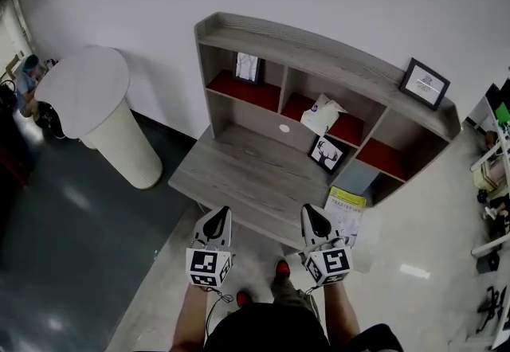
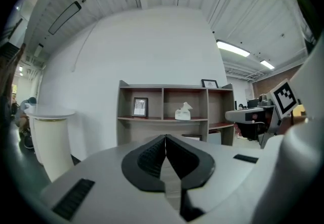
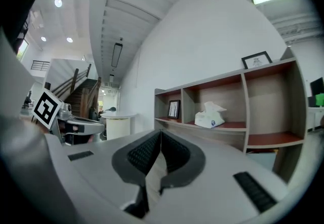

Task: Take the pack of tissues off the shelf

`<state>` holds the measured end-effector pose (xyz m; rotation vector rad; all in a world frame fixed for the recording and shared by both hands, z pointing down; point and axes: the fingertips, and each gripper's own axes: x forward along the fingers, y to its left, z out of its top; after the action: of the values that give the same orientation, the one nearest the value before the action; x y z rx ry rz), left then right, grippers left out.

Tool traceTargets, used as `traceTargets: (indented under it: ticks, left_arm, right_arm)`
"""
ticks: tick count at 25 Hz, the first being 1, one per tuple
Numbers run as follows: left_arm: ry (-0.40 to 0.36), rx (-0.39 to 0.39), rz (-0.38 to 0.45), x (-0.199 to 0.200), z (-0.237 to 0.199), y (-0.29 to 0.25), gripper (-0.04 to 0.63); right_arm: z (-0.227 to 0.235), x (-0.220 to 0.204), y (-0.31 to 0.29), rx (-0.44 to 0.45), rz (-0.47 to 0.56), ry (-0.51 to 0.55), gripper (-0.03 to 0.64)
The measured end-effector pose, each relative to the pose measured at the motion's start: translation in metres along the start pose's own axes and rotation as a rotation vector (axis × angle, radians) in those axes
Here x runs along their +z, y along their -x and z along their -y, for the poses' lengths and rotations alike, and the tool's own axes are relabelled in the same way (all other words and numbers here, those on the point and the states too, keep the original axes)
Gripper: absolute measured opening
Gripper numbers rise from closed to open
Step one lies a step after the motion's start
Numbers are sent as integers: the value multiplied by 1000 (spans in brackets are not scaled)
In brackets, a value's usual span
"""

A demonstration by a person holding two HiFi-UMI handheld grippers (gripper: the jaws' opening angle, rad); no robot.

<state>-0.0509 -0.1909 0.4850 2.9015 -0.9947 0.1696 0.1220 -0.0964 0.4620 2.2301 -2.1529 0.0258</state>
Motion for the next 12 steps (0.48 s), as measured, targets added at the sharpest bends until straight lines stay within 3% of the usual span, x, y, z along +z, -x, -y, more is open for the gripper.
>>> traceTargets:
  ticks: [6,12]
  left_arm:
    - [-1,-51,-10,8,26,-56,8]
    - [-11,-52,-28,9,46,-97,8]
  right_arm:
    - [62,-5,-8,-76,-17,-29,29]
    - [108,-10,-27,-80,-17,-36,29]
